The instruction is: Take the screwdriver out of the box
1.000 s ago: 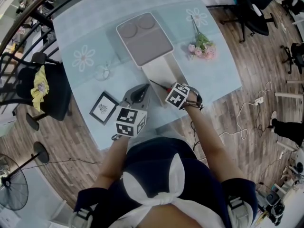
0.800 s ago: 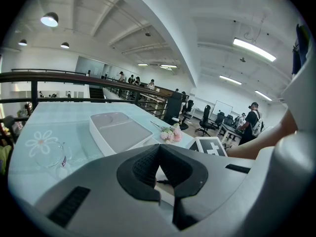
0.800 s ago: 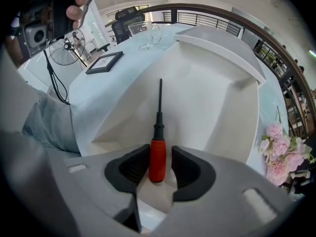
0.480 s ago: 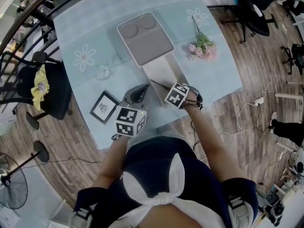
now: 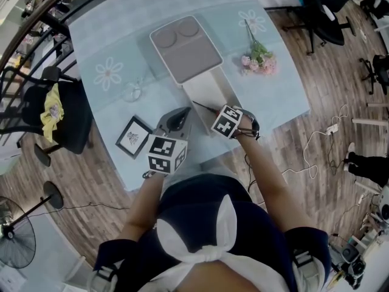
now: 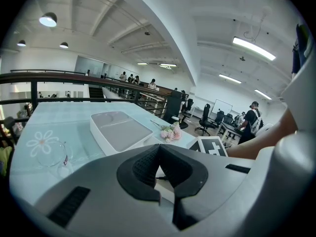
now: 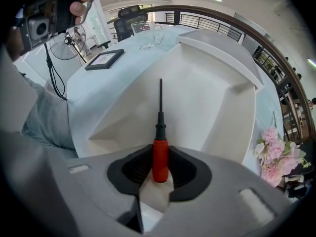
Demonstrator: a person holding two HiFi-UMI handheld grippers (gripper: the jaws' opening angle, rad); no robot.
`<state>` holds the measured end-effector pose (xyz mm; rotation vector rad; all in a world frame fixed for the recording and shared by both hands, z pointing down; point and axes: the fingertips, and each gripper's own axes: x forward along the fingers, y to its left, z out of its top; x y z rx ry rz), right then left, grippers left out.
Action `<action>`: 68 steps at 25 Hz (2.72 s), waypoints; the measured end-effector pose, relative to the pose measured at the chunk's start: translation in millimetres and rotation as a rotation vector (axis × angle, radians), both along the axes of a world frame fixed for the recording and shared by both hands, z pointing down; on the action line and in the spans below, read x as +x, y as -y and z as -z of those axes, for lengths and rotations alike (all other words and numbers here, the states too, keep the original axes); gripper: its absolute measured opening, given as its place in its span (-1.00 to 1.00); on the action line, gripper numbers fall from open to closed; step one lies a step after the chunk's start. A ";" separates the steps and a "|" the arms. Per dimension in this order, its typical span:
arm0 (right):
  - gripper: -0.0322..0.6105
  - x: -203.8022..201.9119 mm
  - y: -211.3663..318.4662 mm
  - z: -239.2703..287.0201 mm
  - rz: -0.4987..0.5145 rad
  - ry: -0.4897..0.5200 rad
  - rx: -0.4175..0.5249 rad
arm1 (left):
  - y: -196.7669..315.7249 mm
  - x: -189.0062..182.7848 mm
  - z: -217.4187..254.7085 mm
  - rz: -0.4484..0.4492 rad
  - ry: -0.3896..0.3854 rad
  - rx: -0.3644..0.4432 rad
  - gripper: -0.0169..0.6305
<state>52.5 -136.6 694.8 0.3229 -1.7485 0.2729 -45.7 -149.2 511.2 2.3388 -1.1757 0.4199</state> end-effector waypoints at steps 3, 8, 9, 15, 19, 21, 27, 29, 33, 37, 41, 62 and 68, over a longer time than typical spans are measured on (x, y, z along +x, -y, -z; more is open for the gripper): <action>-0.60 1.1 -0.3 0.4 -0.001 -0.001 0.008 | -0.8 -1.6 0.5 0.002 0.002 0.002 -0.90; -0.61 4.7 0.0 0.8 0.003 -0.003 0.023 | -0.7 -3.3 -0.6 0.011 0.003 0.001 -0.90; -0.61 5.4 0.9 1.3 0.003 -0.004 0.028 | -0.5 -4.1 -0.6 0.013 0.003 0.001 -0.90; -0.61 5.4 7.7 12.3 -0.008 0.011 0.052 | 0.8 -8.4 0.9 0.022 0.006 0.001 -0.90; -0.61 4.9 8.7 17.0 -0.003 0.020 0.065 | -0.7 -6.9 -0.7 0.020 0.010 -0.001 -0.90; -0.61 4.6 8.5 20.2 -0.002 0.029 0.073 | -1.6 -5.5 -1.3 0.020 0.010 0.000 -0.90; -0.61 1.0 8.4 34.4 -0.005 0.055 0.099 | -5.4 -4.2 -0.1 0.016 0.014 0.002 -0.90; -0.61 -0.1 8.3 39.5 -0.007 0.065 0.108 | -6.8 -3.5 0.2 0.015 0.014 0.002 -0.90; -0.61 -2.1 9.4 50.5 -0.004 0.079 0.128 | -7.5 -2.5 1.9 0.015 0.013 0.005 -0.90; -0.61 -4.7 9.2 61.7 0.010 0.078 0.147 | -8.5 -2.8 4.3 0.015 0.011 0.008 -0.90; -0.61 -7.9 10.1 73.6 0.010 0.089 0.169 | -9.2 -3.9 6.0 0.017 0.011 0.011 -0.90; -0.60 -23.5 12.1 137.9 -0.030 0.203 0.263 | -10.8 -7.2 15.9 0.031 -0.005 0.026 -0.90; -0.60 -28.0 9.3 158.1 -0.070 0.280 0.268 | -12.3 -6.6 15.4 0.031 -0.004 0.024 -0.90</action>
